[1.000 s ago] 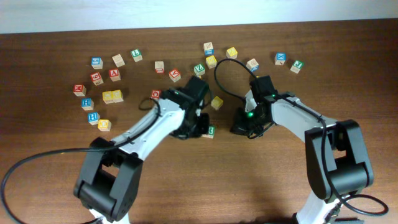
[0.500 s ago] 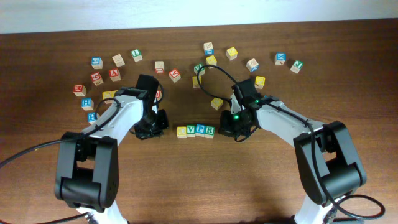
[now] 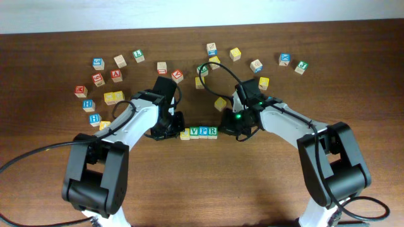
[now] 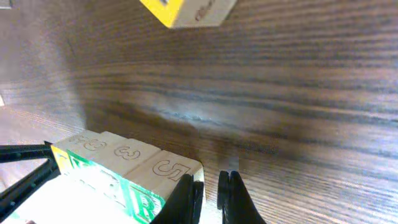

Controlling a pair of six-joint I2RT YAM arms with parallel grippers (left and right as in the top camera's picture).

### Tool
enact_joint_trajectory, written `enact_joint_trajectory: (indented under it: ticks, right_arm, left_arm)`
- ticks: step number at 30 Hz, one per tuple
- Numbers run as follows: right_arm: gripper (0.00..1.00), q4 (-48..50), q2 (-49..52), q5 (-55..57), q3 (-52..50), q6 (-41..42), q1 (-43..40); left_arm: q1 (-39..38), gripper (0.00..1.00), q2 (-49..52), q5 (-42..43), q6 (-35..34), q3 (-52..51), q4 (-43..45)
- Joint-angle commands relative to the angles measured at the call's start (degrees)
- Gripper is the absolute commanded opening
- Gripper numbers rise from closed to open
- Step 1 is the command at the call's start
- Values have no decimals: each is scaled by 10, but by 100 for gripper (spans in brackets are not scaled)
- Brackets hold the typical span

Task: Spell out CVPR

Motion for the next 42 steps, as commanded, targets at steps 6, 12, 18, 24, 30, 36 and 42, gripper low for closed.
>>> enact_joint_trajectory:
  ticks: [6, 12, 18, 24, 30, 36, 42]
  right_arm:
    - [9, 22, 6, -7, -5, 2, 4]
    - [5, -15, 6, 17, -5, 2, 4]
    - [5, -13, 6, -5, -5, 11, 4]
    - [4, -13, 6, -11, -5, 26, 4]
    - [4, -11, 6, -31, -5, 42, 4]
    - [4, -9, 6, -22, -5, 52, 23]
    - [5, -9, 6, 11, -5, 52, 22]
  left_arm:
    - [1, 0, 0, 0, -5, -4, -3]
    - [1, 0, 0, -26, -5, -4, -2]
    - [1, 0, 0, -23, -5, -4, 0]
    - [1, 0, 0, -14, -5, -4, 12]
    - [1, 0, 0, -9, -5, -4, 19]
    - [1, 0, 0, -3, -5, -4, 25]
    - [1, 0, 0, -9, -5, -4, 17]
